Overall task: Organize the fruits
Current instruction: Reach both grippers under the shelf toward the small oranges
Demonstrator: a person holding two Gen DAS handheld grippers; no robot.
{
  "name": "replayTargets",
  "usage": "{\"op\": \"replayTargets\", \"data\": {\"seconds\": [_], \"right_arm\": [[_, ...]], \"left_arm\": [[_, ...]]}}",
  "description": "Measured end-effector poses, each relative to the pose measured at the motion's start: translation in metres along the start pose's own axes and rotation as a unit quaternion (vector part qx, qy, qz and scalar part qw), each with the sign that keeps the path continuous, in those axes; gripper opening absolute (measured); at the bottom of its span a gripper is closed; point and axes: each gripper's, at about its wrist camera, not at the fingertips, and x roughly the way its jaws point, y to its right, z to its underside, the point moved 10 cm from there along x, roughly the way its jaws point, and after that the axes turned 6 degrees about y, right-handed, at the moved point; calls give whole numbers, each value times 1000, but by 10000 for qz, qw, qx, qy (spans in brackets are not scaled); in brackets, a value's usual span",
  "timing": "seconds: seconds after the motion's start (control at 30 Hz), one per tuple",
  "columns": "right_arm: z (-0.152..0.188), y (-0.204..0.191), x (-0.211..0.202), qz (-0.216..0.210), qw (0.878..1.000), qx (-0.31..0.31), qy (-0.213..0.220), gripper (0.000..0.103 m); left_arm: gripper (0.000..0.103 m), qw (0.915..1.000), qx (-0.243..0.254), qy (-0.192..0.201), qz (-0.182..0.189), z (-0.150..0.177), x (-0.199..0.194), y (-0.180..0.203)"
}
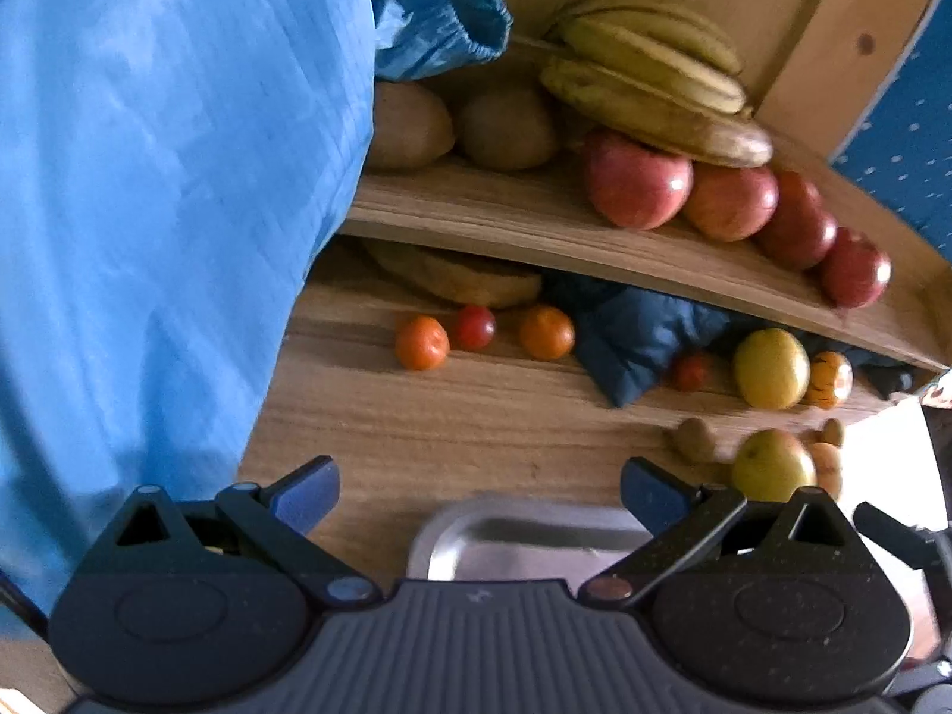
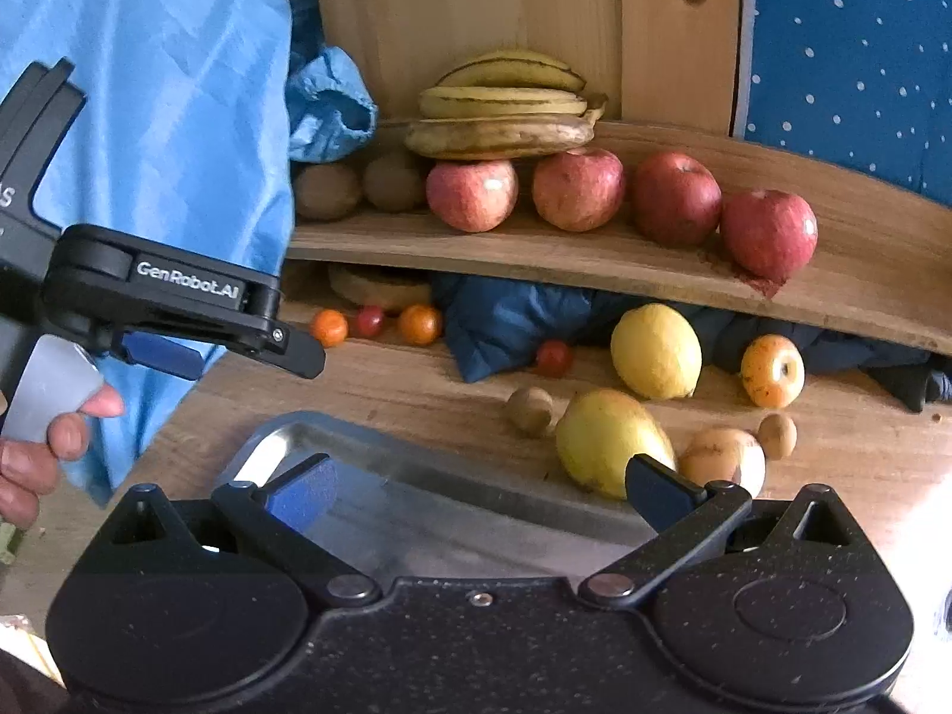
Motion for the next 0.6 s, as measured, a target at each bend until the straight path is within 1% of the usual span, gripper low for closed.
{"op": "replayTargets", "data": {"seconds": [0.27,0.33,0.47,0.6], "right_arm": [[-19,-6,33,373,9972,-645,-80,102],[-22,-9,43,390,9960,-802,-98,102],[-29,-16,63,359,9930,-1117,-135,102],[-33,-24,80,261,9908,-1321,-158,95]], "left_arm": [[102,9995,-234,-140,-159,-15,34,-21],[102,9994,-219,-153,-209,-18,42,-22],[102,9996,-160,-172,-170,-23,54,-22],[99,9997,-97,-175,-121,-30,64,-23]]}}
